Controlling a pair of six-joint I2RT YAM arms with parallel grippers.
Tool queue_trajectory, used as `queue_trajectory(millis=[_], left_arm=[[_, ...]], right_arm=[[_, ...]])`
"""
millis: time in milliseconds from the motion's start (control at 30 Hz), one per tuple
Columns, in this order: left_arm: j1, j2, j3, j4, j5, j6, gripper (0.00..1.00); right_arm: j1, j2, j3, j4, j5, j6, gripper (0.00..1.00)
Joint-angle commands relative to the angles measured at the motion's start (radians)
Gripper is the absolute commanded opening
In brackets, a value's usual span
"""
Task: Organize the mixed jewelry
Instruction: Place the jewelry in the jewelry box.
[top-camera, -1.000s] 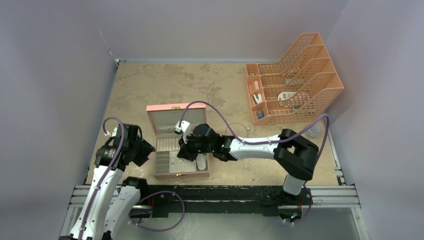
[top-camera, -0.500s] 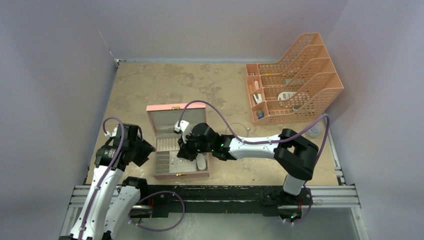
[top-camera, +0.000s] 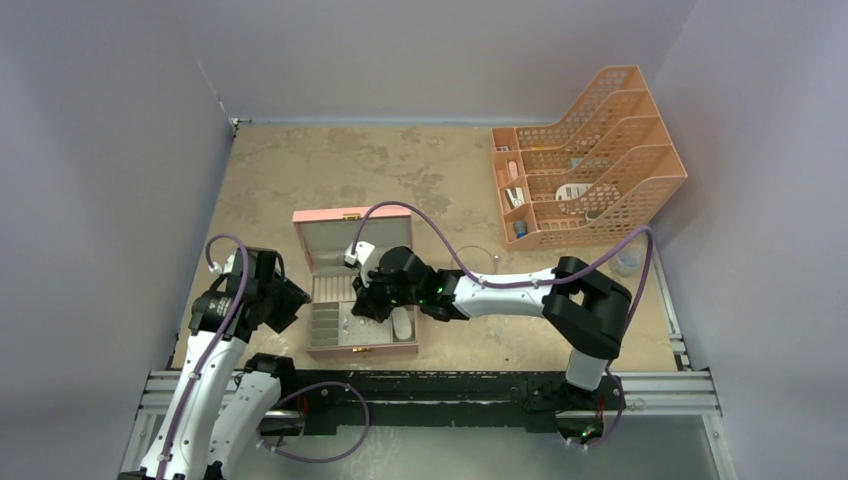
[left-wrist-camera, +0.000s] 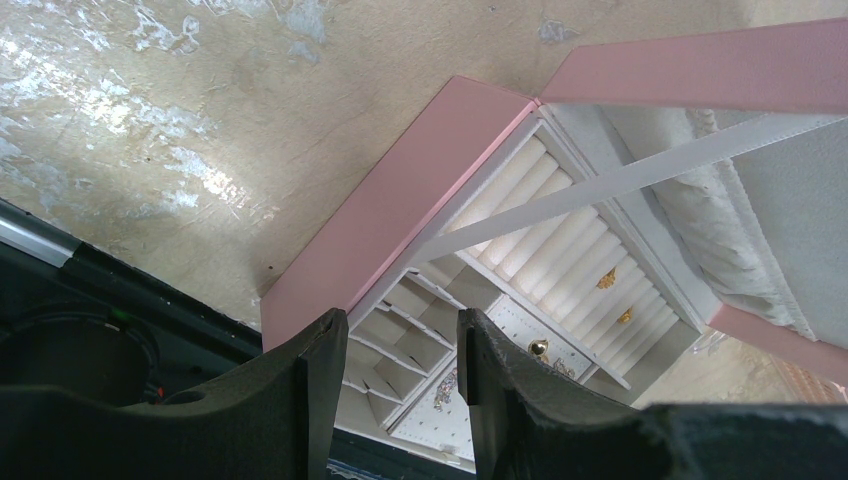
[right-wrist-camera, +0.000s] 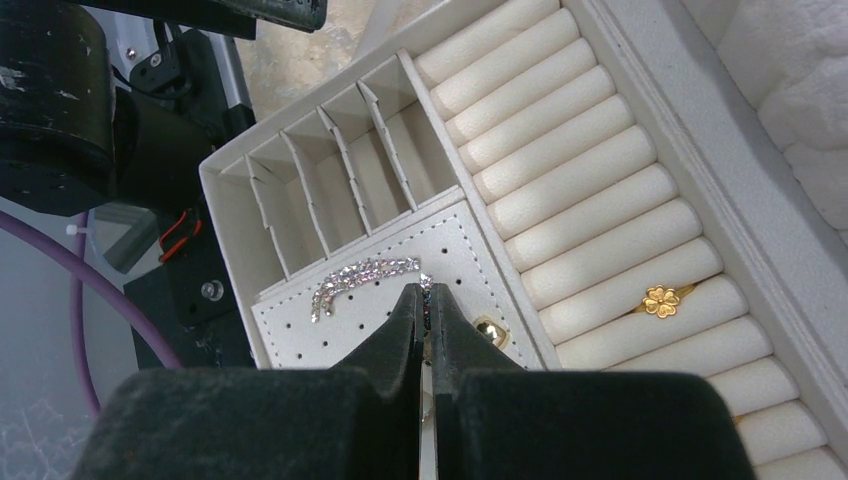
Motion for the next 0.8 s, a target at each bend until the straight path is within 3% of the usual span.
queue_trajectory(millis=[0,767], left_arm=[[0.003,-0.005,0.024,0.009,-0.013,-0.016,0.44],[0.002,-0.008,0.025,0.009,-0.010,-0.014,0.44]], right_arm=[[0.008,-0.022,0.014,-0.007,0.049,0.007,0.00],[0.014,-0.063,-0.033,0.028,0.069,0.029,0.00]])
